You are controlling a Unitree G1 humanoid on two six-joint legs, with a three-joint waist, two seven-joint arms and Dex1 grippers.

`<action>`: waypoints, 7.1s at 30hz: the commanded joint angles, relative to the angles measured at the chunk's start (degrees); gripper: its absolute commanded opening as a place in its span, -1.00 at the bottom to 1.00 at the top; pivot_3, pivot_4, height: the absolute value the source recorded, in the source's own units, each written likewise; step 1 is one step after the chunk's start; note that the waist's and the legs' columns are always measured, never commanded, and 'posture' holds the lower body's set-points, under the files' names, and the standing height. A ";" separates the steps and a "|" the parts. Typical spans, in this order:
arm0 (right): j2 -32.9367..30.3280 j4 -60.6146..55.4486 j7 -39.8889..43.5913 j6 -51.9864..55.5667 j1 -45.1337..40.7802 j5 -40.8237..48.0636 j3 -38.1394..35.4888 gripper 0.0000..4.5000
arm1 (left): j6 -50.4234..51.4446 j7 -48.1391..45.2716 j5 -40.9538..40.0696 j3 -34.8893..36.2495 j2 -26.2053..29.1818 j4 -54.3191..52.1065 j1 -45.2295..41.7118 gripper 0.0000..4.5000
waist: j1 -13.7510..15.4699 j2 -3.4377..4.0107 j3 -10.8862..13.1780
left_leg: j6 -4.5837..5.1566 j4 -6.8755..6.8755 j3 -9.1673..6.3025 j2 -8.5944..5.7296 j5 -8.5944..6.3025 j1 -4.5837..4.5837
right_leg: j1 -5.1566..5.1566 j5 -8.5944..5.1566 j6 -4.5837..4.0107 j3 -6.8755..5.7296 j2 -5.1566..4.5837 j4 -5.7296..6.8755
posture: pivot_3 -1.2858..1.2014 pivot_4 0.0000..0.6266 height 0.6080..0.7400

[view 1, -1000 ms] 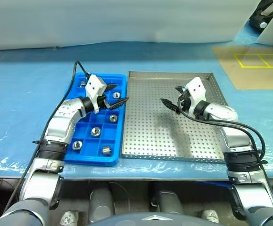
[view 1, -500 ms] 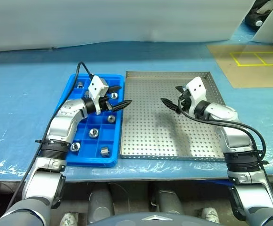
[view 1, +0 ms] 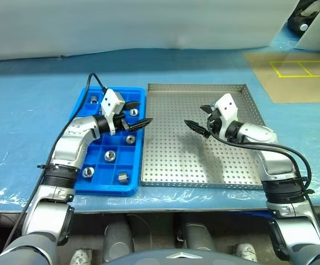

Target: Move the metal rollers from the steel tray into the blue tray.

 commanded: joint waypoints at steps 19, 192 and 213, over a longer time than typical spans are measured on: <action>1.01 -7.59 -1.50 1.00 2.93 1.31 0.68 0.93 | 0.49 -5.37 -2.05 1.41 4.42 -0.23 -1.25 0.89 | -1.26 0.00 0.00 | 0.02 -0.03 0.26 0.01 -0.02 0.07 | -0.05 -0.01 0.01 0.17 0.00 -0.07 | -0.22 -0.52 1.00; -1.36 -3.27 4.20 0.97 -1.81 5.62 0.88 0.93 | 2.34 -4.28 -3.79 5.49 8.55 -3.09 1.55 0.89 | -1.34 0.01 0.01 | 0.28 -0.07 0.52 0.02 -0.18 0.06 | -0.21 0.00 0.01 0.37 0.01 -0.10 | -0.14 -0.52 1.00; 0.99 -0.24 5.10 -0.23 -3.55 5.65 2.31 0.93 | 6.04 -1.94 -5.43 7.09 10.27 -9.89 4.87 0.89 | -0.85 0.01 0.01 | 0.27 -0.07 0.52 0.03 -0.17 0.06 | -0.22 0.00 0.01 0.35 0.00 -0.08 | -0.07 -0.52 1.00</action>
